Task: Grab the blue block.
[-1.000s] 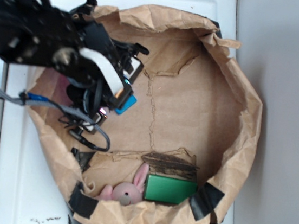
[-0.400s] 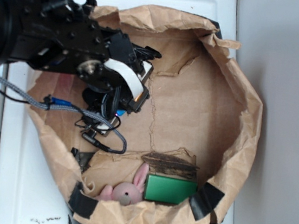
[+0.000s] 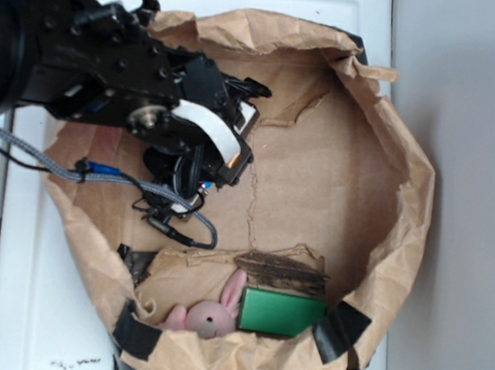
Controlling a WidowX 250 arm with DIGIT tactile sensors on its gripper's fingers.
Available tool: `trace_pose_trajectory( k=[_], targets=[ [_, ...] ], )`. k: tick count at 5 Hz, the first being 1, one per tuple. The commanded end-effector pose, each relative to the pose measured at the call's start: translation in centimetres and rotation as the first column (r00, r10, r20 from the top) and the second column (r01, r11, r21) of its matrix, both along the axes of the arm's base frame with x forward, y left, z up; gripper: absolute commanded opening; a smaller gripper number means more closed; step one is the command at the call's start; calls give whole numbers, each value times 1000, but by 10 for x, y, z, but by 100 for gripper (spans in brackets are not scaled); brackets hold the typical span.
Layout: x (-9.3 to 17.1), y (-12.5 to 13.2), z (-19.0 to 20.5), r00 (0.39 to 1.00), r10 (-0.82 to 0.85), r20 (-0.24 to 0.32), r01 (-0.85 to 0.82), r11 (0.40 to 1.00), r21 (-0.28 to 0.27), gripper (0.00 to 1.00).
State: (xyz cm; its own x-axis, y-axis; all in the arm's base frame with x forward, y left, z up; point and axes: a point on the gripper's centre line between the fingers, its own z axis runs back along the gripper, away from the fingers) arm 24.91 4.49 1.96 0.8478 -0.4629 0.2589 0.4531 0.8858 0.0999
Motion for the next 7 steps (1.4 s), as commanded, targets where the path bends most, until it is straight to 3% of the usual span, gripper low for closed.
trace_pose_trajectory(
  k=[1,2,4,6,7],
  targets=[
    [3,1,15,999,-15,45,16,1000,-24,0],
    [3,1,25,999,0,44,2,999,-43,0],
    [13,-9,106,978,203,-56,-210,963,-169,0],
    [18,-20,135,963,252,-96,-268,936,-227,0],
    [15,-22,142,966,252,-64,-260,947,-190,0]
  ],
)
